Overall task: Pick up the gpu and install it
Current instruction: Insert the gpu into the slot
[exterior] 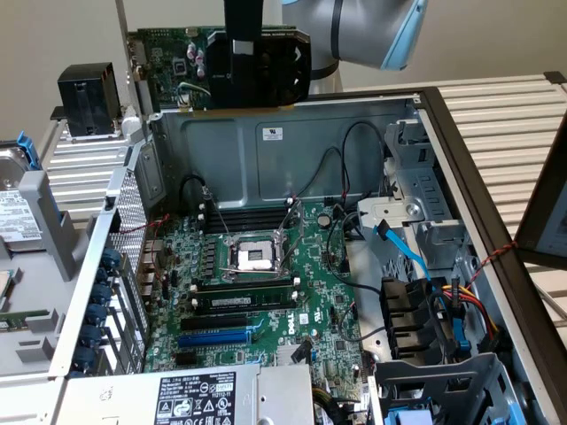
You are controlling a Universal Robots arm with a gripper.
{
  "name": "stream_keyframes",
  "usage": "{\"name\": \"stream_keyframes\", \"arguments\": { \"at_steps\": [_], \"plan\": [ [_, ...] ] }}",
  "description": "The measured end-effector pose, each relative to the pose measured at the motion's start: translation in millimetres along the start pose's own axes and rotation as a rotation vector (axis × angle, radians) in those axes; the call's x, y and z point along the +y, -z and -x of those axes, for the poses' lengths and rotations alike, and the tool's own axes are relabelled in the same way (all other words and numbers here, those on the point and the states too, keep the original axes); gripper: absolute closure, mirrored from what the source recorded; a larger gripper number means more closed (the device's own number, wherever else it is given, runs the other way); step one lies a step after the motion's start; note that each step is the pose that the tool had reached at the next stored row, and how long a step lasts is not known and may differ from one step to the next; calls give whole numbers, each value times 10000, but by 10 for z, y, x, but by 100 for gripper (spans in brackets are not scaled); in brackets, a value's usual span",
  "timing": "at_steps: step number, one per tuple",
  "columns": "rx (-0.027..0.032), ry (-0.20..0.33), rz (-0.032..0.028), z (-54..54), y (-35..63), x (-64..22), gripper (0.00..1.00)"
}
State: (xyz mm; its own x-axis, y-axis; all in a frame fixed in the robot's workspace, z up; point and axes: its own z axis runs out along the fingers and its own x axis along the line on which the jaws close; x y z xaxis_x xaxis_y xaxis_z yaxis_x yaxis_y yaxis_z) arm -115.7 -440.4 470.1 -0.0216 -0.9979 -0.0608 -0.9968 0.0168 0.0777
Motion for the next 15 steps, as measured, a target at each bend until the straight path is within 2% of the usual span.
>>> {"name": "stream_keyframes", "arguments": {
  "at_steps": [3,5,6,15],
  "plan": [
    [-2,10,-159,16,-32,68,73],
    [-4,14,-234,16,-59,109,73],
    [-4,16,-253,15,-76,115,73],
    [-3,17,-256,7,-238,99,73]
  ]
}}
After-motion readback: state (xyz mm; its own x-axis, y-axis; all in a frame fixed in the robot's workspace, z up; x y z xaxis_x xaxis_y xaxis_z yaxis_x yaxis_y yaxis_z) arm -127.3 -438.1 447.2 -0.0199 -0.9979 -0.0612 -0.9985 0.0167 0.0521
